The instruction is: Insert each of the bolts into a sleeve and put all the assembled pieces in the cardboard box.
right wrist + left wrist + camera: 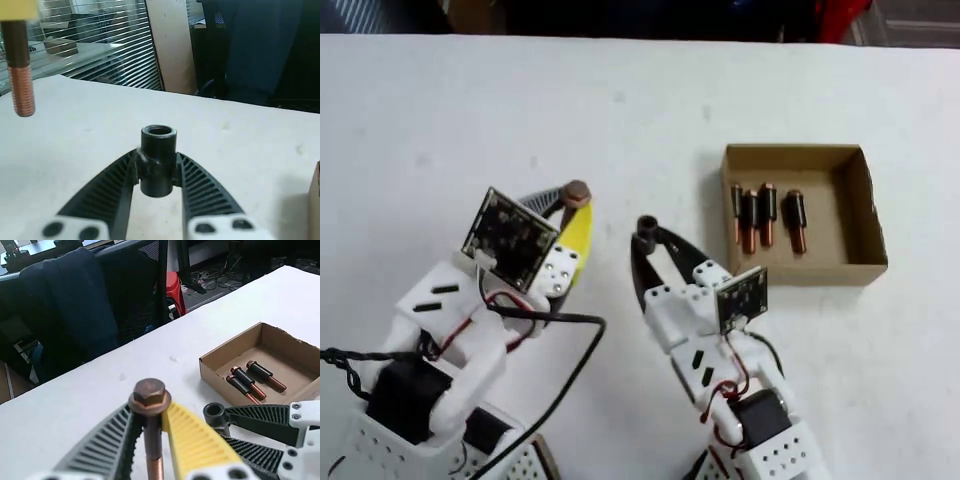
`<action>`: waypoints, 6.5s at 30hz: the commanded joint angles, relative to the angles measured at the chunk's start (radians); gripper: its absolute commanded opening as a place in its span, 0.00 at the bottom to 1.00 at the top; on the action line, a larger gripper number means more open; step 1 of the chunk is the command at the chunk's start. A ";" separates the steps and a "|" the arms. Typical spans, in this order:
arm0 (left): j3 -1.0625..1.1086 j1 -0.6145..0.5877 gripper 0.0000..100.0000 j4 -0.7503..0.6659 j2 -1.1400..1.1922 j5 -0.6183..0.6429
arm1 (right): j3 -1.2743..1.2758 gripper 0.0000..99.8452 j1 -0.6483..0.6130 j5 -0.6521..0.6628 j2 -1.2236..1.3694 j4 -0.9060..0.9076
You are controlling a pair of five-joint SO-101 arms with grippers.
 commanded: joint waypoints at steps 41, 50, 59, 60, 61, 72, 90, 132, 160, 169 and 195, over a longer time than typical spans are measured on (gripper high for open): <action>0.373 0.015 0.02 -0.806 -0.008 0.239 | 0.008 0.02 0.008 -0.011 -0.007 0.002; 0.374 0.051 0.02 -0.792 -0.007 0.239 | 0.008 0.02 0.008 -0.009 -0.010 -0.007; 0.224 0.125 0.02 -0.595 0.114 0.206 | 0.008 0.02 0.008 0.044 -0.008 -0.002; 0.187 0.125 0.02 -0.565 0.147 0.206 | 0.008 0.02 0.008 0.046 -0.008 -0.002; 0.152 0.125 0.02 -0.540 0.176 0.206 | 0.008 0.02 0.008 0.046 -0.008 -0.002; 0.043 0.127 0.02 -0.520 0.251 0.253 | 0.008 0.02 0.008 0.046 -0.008 -0.001; 0.057 0.150 0.02 -0.448 0.249 0.310 | 0.008 0.02 0.008 0.046 -0.008 0.001; 0.345 0.163 0.03 -0.566 0.245 0.227 | 0.008 0.02 0.010 0.046 -0.008 0.001; 0.318 0.036 0.29 -0.629 0.246 0.227 | 0.008 0.02 0.012 0.046 -0.008 0.002; 0.212 -0.019 0.29 -0.628 0.245 0.227 | 0.008 0.02 0.012 0.046 -0.007 0.004; 0.095 -0.309 0.04 -0.120 -0.193 0.227 | 0.008 0.02 0.010 0.046 -0.007 0.051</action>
